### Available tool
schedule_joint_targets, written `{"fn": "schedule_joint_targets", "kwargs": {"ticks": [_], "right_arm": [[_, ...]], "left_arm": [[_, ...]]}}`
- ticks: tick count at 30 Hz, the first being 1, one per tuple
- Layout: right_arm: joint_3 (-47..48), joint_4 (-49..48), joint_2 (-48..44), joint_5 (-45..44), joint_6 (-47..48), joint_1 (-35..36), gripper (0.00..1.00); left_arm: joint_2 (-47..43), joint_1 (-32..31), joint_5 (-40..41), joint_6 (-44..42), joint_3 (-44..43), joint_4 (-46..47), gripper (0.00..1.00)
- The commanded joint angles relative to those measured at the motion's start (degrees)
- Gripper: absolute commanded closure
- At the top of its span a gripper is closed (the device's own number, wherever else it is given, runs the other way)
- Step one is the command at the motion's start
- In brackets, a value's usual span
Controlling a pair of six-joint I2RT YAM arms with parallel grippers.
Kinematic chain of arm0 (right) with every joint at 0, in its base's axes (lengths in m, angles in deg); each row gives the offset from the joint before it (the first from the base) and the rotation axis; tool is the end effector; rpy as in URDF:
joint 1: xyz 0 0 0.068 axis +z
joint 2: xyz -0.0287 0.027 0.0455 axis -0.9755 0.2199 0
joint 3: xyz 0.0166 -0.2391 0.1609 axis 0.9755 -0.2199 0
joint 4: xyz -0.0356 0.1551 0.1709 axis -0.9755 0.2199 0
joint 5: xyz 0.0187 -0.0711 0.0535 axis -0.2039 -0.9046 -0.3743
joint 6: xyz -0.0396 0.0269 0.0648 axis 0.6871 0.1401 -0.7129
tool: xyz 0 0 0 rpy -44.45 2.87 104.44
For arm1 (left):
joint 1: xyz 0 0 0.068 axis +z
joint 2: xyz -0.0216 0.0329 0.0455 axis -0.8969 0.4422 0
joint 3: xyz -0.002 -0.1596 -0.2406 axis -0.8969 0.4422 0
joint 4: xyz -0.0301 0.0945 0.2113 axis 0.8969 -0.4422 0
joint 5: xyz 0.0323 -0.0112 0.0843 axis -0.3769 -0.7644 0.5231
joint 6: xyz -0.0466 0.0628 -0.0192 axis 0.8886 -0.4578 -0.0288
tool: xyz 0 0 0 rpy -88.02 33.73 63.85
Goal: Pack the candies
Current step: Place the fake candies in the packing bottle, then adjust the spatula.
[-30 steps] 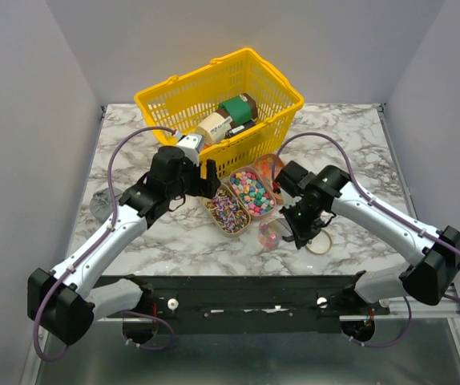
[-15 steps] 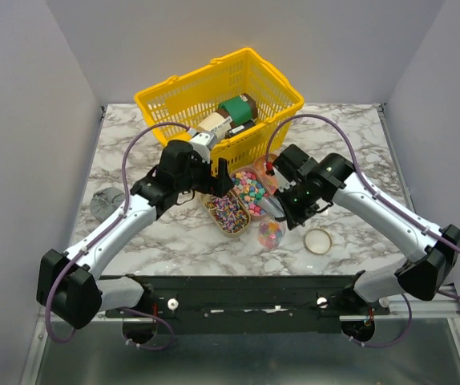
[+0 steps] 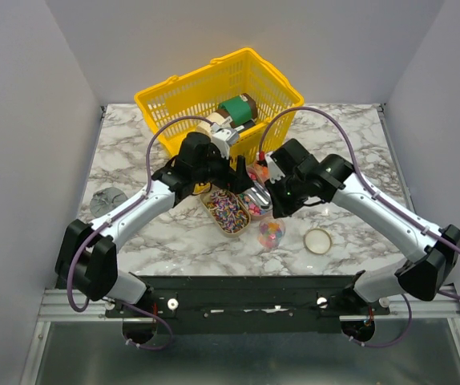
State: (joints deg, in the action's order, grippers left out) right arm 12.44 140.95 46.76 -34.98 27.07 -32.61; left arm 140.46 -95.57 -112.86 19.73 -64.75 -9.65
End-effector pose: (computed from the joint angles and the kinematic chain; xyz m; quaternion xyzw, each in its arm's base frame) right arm 0.1801 0.1865 0.3231 -0.3048 0.9232 0.1408 0.1873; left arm 0.2588 -0.1949 0.3116 0.2148 0.8119 -0.3796 0.3880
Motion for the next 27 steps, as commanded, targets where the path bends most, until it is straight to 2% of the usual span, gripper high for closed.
{"fn": "schedule_joint_targets", "kwargs": {"ticks": [1, 11, 21, 27], "right_arm": [[-2.29, -4.63, -3.20, 1.73, 0.58, 0.49, 0.99], [-7.49, -12.46, -11.63, 5.24, -0.48, 0.40, 0.99], [-7.05, -12.02, -14.01, 3.57, -0.30, 0.49, 0.99], [-6.70, -12.55, -14.98, 2.78, -1.88, 0.49, 0.99]], "left_arm": [[1.51, -1.06, -2.36, -1.72, -0.49, 1.03, 0.04], [0.29, -2.11, 1.68, -3.83, 3.37, -2.04, 0.16], [0.03, -3.43, 1.95, -3.83, 6.54, -2.22, 0.28], [0.29, -5.01, 2.38, -3.74, 7.77, -2.05, 0.31]]}}
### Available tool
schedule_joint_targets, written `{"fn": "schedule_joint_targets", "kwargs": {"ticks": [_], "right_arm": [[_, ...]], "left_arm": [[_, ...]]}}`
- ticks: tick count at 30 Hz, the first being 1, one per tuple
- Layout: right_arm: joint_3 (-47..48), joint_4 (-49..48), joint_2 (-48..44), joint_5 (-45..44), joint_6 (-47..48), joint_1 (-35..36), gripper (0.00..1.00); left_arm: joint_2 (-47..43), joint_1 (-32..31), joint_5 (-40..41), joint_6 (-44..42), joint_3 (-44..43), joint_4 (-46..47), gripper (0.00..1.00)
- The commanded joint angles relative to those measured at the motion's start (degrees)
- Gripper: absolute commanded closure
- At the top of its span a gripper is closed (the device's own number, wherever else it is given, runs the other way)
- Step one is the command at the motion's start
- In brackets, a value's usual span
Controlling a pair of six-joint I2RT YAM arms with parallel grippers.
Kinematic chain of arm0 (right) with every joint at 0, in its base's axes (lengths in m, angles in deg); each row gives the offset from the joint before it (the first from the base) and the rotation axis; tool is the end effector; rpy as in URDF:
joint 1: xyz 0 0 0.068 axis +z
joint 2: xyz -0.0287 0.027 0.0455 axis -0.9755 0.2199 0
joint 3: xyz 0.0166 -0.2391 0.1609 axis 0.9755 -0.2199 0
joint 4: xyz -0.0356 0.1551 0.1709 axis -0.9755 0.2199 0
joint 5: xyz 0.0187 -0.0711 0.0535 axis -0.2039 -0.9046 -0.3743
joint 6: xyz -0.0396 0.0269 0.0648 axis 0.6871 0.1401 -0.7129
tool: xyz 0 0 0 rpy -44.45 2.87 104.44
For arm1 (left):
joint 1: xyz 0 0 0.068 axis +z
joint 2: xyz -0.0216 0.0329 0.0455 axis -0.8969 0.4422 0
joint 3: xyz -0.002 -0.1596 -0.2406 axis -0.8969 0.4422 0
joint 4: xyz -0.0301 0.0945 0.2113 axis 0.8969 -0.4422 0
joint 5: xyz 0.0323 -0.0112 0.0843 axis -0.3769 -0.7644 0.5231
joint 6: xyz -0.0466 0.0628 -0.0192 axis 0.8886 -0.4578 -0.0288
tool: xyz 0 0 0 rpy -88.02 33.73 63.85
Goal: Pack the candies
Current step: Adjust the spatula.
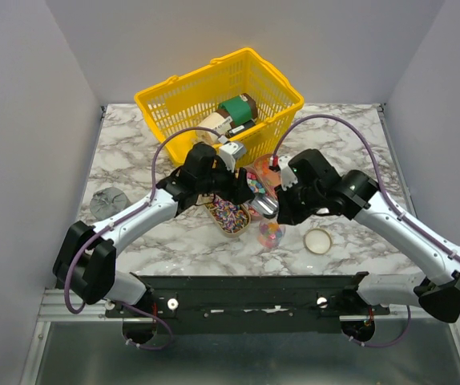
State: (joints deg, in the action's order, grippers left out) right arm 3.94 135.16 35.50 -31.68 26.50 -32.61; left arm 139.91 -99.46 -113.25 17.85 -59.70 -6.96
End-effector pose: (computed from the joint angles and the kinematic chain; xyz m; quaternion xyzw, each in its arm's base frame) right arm 0.1500 0.1623 0.3316 -0.3049 0.9007 0.1980 0.2378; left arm 0.2392 -0.2083 0.2900 0.2555 0.8075 -0.3846 0.3671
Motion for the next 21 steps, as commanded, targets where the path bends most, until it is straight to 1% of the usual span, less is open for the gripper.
{"fn": "schedule_joint_targets", "kwargs": {"ticks": [1, 8, 9, 11, 13, 14, 16, 19, 21], "right_arm": [[1.63, -6.76, -3.72, -0.52, -1.58, 0.40, 0.99], [1.01, -7.73, -2.67, -0.78, -2.98, 0.40, 0.99], [1.01, -6.86, -2.32, -1.83, -2.99, 0.40, 0.99], [0.58, -5.97, -1.00, -3.06, -3.16, 0.40, 0.99], [-0.04, -4.39, -0.30, -5.61, -3.51, 0.40, 0.99], [-0.91, -4.13, 0.23, -6.49, -3.69, 0.40, 0.99], [-1.79, -3.86, 0.76, -9.38, -3.78, 0.40, 0.99], [-1.97, -3.77, 2.25, -12.73, -4.13, 0.31, 0.99], [-1.63, -3.77, 4.09, -15.00, -4.13, 0.31, 0.99]], "left_arm": [[1.01, -1.21, 2.95, -1.86, 2.72, -4.74, 0.31], [1.45, -1.65, 4.36, -1.77, 1.93, -5.35, 0.32], [1.28, -1.65, 4.71, -1.69, 1.76, -5.52, 0.30], [0.92, -1.65, 8.30, -0.99, 0.97, -6.49, 0.30], [0.92, -1.56, 14.78, 0.25, -0.96, -8.24, 0.29], [0.84, -1.48, 16.47, -0.01, -1.49, -9.90, 0.29], [-0.21, -1.30, 18.85, -0.54, -2.28, -10.88, 0.30], [-2.93, -0.69, 22.11, 0.15, -1.24, -10.36, 0.34], [-4.69, 0.28, 21.15, 0.07, -0.45, -9.31, 0.35]]}}
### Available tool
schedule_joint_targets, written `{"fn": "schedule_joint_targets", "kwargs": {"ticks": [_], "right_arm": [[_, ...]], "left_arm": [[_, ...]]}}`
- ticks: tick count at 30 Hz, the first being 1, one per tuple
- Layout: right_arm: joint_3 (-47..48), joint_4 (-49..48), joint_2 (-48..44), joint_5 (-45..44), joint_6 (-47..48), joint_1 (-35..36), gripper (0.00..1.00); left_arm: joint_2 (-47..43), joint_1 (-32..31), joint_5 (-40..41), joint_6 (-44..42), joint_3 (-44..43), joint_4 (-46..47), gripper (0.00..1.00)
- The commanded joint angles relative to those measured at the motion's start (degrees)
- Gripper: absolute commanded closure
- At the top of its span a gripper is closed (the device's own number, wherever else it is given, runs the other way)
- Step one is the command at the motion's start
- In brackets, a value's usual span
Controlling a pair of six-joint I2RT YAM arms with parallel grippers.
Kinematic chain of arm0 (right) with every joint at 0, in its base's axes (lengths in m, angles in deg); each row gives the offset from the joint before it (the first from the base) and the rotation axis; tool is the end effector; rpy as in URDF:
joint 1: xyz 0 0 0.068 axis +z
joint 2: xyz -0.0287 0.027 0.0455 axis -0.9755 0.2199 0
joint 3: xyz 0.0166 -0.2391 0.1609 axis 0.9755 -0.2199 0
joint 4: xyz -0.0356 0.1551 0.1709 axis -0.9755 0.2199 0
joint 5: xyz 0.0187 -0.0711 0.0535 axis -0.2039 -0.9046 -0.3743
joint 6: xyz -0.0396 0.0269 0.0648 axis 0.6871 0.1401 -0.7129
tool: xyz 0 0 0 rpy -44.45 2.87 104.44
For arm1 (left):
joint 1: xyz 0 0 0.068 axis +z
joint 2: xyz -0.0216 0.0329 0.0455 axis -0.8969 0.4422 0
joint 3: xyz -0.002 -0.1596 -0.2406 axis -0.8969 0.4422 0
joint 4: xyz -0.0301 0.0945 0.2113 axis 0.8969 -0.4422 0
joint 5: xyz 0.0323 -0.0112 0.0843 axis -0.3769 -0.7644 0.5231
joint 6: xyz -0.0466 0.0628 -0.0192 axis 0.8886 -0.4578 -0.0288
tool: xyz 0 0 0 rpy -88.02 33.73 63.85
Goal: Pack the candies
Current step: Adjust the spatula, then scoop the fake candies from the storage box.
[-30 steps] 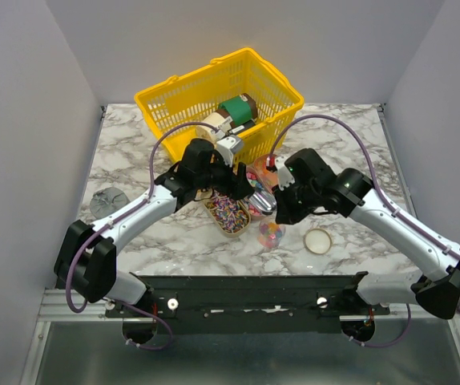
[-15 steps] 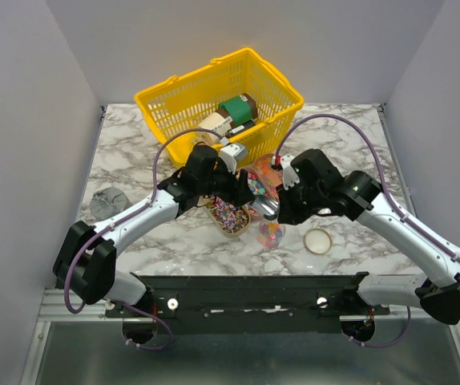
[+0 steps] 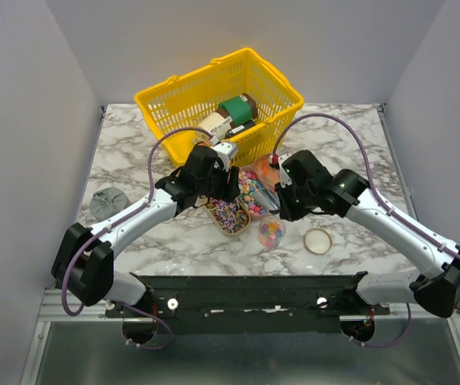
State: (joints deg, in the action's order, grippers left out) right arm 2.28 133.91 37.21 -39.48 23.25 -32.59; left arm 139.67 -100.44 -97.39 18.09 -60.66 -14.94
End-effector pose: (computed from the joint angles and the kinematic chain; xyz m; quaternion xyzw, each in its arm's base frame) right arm 0.1620 0.1611 0.3181 -0.2617 0.9221 0.1398 0.2485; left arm 0.2429 -0.1950 0.2774 0.1964 0.8648 -0.2669 0.3773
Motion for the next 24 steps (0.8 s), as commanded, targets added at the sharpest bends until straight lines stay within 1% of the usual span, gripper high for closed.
{"fn": "schedule_joint_targets", "kwargs": {"ticks": [1, 4, 8, 12, 15, 16, 19, 24], "right_arm": [[0.30, -2.44, 3.00, -7.74, -0.87, 0.20, 0.99], [0.92, -2.44, 5.46, -8.01, -0.78, -0.58, 0.99], [1.88, -2.26, 9.06, -5.64, 0.87, -1.82, 0.99], [4.60, 0.89, 13.55, -3.97, 2.47, -2.96, 0.99], [7.06, 2.83, 16.80, -3.18, 3.78, -3.92, 0.99], [7.59, 3.18, 17.33, -2.65, 4.05, -4.36, 0.99], [9.35, 4.15, 19.61, 0.94, 5.63, -5.86, 0.99], [11.64, 7.31, 23.22, 1.31, 8.09, -6.30, 0.99]], "left_arm": [[-6.72, 1.35, 5.54, 0.01, 1.74, -0.81, 0.35], [-10.77, 2.23, 6.24, 0.18, 3.50, 0.78, 0.35], [-12.89, 3.29, 6.34, 0.54, 3.77, -0.01, 0.37], [-12.72, 3.81, 5.11, 1.24, 3.51, -0.54, 0.38], [-12.64, 4.25, 3.18, 2.38, 3.68, 0.07, 0.41], [-12.55, 4.43, 2.47, 2.82, 3.86, 0.08, 0.43], [-12.46, 4.61, 2.91, 3.70, 4.03, 0.17, 0.45], [-12.37, 4.78, 5.71, 3.79, 4.30, -0.45, 0.49]]}}
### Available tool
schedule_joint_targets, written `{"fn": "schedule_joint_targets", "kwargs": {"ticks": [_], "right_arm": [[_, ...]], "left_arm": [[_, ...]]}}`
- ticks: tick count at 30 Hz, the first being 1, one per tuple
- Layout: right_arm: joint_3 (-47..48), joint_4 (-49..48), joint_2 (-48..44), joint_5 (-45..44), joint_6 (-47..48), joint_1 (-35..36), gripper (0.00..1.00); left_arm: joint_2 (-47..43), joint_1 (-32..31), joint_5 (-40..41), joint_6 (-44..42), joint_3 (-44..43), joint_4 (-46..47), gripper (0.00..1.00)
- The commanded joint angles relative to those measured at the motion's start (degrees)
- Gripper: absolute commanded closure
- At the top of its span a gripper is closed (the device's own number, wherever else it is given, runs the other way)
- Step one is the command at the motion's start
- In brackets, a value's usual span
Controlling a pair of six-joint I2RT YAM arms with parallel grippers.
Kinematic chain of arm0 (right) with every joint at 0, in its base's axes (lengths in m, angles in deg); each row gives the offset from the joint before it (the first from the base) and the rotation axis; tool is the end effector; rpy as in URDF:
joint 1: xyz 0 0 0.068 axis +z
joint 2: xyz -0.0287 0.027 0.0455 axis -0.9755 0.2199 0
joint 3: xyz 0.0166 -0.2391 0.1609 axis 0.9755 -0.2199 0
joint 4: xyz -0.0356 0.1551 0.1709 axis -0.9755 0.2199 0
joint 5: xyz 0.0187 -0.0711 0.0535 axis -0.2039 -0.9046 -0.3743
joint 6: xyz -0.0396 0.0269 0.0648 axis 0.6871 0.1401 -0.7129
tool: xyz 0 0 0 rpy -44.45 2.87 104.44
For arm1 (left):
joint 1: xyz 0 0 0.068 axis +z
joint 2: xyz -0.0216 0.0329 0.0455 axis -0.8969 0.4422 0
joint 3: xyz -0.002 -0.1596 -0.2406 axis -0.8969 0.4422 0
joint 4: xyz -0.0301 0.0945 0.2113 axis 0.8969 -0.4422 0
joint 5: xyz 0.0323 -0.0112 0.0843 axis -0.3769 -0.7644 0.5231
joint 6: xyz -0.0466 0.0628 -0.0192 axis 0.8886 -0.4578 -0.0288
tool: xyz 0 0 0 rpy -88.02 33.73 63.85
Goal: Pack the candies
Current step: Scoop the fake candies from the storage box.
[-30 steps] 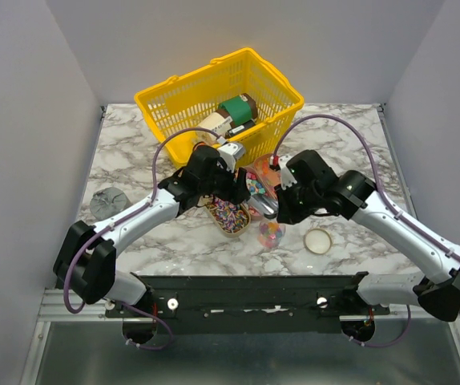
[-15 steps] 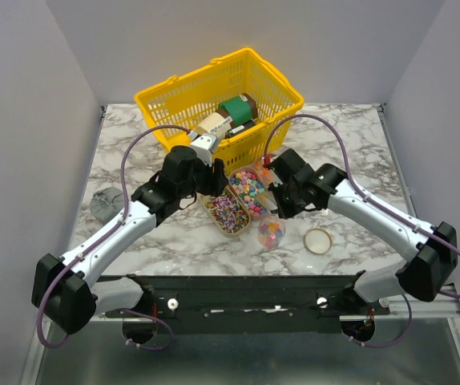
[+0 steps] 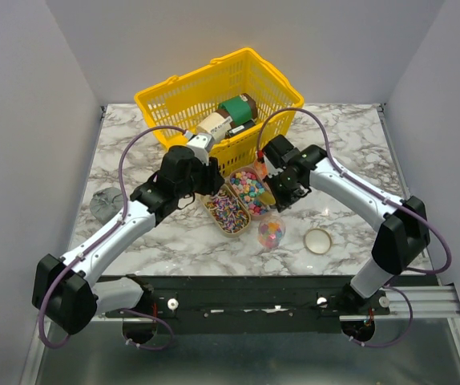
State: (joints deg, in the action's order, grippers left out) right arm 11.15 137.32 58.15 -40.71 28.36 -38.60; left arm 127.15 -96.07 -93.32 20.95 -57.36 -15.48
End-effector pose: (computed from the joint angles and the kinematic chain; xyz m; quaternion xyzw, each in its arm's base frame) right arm 0.2363 0.1880 0.2682 -0.2604 0.9532 0.0532 0.1442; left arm 0.2215 -0.1476 0.3149 0.1242 0.8421 -0.2608 0.4554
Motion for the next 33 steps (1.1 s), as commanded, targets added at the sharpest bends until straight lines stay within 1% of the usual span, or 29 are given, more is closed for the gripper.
{"fn": "schedule_joint_targets", "kwargs": {"ticks": [1, 6, 8, 10, 11, 14, 17, 20, 24, 25, 27, 28, 33], "right_arm": [[3.20, 4.26, 2.98, 2.97, 3.59, -0.29, 0.99], [4.17, 5.32, 3.95, 4.55, 5.44, -0.29, 0.99], [4.78, 4.97, 5.35, 4.90, 7.01, -0.29, 0.99], [5.75, 4.53, 7.11, 3.24, 7.37, -0.29, 0.99], [7.23, 4.26, 9.29, 3.06, 9.37, -0.29, 0.99], [10.31, 2.95, 12.29, 3.41, 9.83, -0.38, 0.99], [10.77, 0.05, 14.32, 2.89, 9.66, -0.38, 0.99], [8.49, -4.16, 14.59, 1.65, 9.39, -0.46, 0.99], [3.57, -11.27, 13.62, 1.30, 8.87, -0.38, 0.99], [1.56, -12.43, 13.10, -0.26, 8.69, -0.38, 0.99], [-0.12, -15.76, 12.66, -0.63, 8.69, -0.38, 0.99], [-0.92, -16.74, 12.48, -1.50, 8.52, -0.29, 0.99], [-4.00, -21.22, 10.81, -2.30, 8.69, -0.38, 0.99]], "left_arm": [[0.33, 0.50, 1.83, 0.92, 1.00, -0.08, 0.49], [0.42, 0.50, 2.80, 0.31, 1.52, 0.18, 0.52], [-0.54, 0.59, 3.32, -0.30, 2.75, 1.06, 0.57], [-1.86, 0.85, 3.59, -0.40, 4.42, 2.81, 0.64], [-2.30, 1.55, 2.46, -0.40, 4.95, 3.34, 0.64], [-3.27, 2.34, -0.27, -0.40, 5.83, 4.84, 0.64], [-3.72, 2.52, -0.02, -0.31, 6.36, 5.54, 0.64], [-3.72, 2.96, 1.30, 0.65, 7.06, 5.90, 0.64], [-2.66, 3.66, 0.78, 2.76, 6.54, 6.07, 0.64], [-2.31, 3.66, 0.60, 3.20, 6.01, 5.99, 0.65], [-1.70, 3.75, 0.42, 3.38, 5.48, 5.72, 0.67], [-1.43, 3.75, 0.60, 3.65, 5.22, 5.64, 0.69], [-1.34, 3.75, 2.09, 4.44, 5.04, 5.46, 0.69]]}}
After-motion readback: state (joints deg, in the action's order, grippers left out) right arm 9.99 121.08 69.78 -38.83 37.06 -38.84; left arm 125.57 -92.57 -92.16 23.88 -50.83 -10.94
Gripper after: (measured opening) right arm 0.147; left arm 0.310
